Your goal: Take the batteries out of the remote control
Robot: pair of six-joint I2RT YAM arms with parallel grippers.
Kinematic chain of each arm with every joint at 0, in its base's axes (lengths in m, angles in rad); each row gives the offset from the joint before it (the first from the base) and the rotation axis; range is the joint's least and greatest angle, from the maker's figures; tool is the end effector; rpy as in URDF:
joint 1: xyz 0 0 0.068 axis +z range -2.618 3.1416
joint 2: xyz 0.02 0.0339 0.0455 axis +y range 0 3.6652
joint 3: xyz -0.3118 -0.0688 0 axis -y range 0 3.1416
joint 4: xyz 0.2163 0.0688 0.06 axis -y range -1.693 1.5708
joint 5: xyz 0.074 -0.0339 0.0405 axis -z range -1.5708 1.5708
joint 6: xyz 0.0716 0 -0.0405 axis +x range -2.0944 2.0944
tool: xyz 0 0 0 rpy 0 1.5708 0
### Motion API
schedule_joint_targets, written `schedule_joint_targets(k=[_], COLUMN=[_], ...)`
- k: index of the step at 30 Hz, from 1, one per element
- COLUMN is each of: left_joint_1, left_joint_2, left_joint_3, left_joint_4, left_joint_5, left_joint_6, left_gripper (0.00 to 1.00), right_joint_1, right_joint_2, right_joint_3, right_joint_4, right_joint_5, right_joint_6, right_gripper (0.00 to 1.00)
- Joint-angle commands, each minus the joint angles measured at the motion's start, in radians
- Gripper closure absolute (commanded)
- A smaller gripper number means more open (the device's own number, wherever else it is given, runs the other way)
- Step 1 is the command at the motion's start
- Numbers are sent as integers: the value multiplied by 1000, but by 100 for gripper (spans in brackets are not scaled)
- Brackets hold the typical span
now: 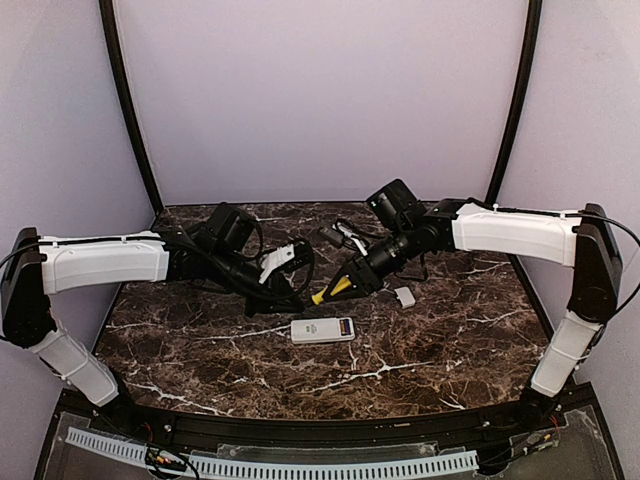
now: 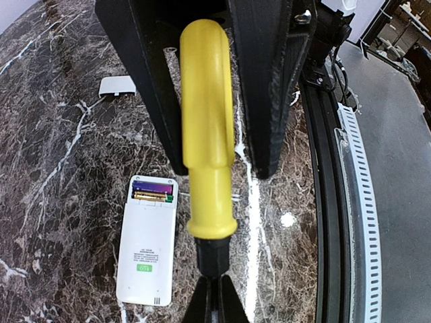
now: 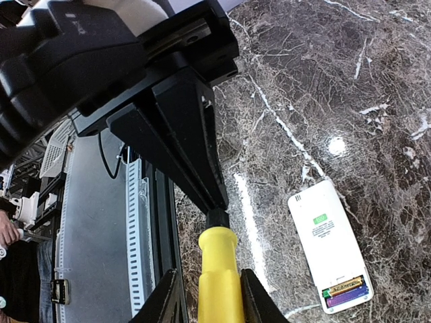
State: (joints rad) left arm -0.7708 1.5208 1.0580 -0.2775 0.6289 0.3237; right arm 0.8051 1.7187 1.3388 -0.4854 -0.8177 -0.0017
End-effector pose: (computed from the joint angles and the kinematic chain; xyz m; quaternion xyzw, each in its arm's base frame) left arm 0.2017 -0.2546 0.2931 0.5593 0.6781 -0.3610 0.3113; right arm 0.2179 0.3021 0.3038 -0.4643 0.7380 0.4673 0.1459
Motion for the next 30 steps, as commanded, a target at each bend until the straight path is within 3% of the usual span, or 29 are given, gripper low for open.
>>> schedule_joint_targets(k=[1, 9, 20, 26, 30], left_joint_1=[-2, -1, -2, -2, -2], left_joint_2=[-32, -26, -28, -42, -60], left_joint_3=[-7, -4, -7, -17, -35], left_joint_4=[18, 14, 14, 29, 54], left_joint_5=[-7, -5, -11, -31, -59], left_joint_6=[-9, -9, -6, -8, -11], left_gripper=[100, 100, 98, 78, 56], right_joint_1=[14, 14, 14, 14, 14], right_joint_2=[-18, -31, -31, -54, -92], right_joint_3=[5, -9, -22, -50, -82], right_joint_4=[30, 50, 51, 56, 73], right_joint_5=[6, 11, 0, 62, 124], right_joint_6=[1, 0, 22, 18, 7], right_gripper=[71, 77, 100, 100, 100])
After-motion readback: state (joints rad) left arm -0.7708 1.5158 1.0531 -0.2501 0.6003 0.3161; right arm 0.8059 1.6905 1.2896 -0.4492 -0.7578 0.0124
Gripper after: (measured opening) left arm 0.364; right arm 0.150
